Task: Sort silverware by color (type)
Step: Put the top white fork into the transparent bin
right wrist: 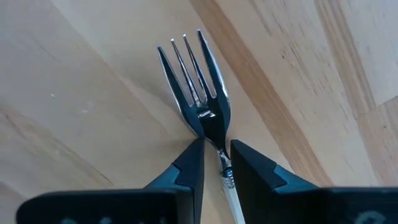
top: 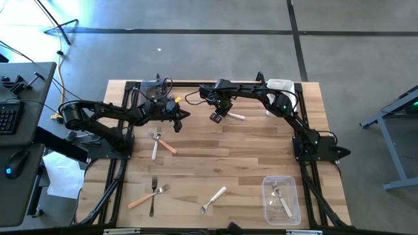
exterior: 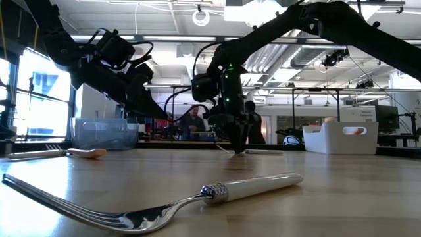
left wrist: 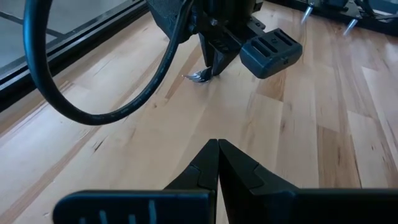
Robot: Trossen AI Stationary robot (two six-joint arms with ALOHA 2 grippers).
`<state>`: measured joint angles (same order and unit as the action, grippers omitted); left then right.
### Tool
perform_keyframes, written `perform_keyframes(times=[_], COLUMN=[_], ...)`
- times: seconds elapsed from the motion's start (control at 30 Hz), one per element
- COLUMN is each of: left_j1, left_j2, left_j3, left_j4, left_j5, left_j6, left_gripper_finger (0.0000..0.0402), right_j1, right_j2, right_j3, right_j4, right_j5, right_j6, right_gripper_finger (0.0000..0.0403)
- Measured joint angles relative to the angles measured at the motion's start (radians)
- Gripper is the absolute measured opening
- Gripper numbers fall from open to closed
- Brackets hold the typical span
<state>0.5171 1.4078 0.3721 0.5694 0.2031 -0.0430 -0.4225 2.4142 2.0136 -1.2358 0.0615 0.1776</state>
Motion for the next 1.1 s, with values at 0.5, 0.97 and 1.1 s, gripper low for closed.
perform_keyframes(times=[0.5, 0.97, 1.1], left_j1=[0.000, 0.000, 0.000], left_j2=[0.000, 0.000, 0.000], left_j3=[0.000, 0.000, 0.000], left_j4=[0.009, 0.008, 0.010], left_j5=[0.000, 0.000, 0.000], left_j6=[-0.005, 0.002, 0.003], left_gripper_finger=[0.0000, 0.0000, 0.0000], right_j1=[0.000, 0.006, 0.010], right_j2=[0.000, -0.023, -0.070], right_j3=[0.000, -0.006, -0.002], right_j4=[0.004, -0.061, -0.081], right_j5=[-0.038, -0.067, -0.100], right_j6=[-0.003, 0.032, 0.080], right_gripper_finger=[0.0014, 0.0002, 0.0002])
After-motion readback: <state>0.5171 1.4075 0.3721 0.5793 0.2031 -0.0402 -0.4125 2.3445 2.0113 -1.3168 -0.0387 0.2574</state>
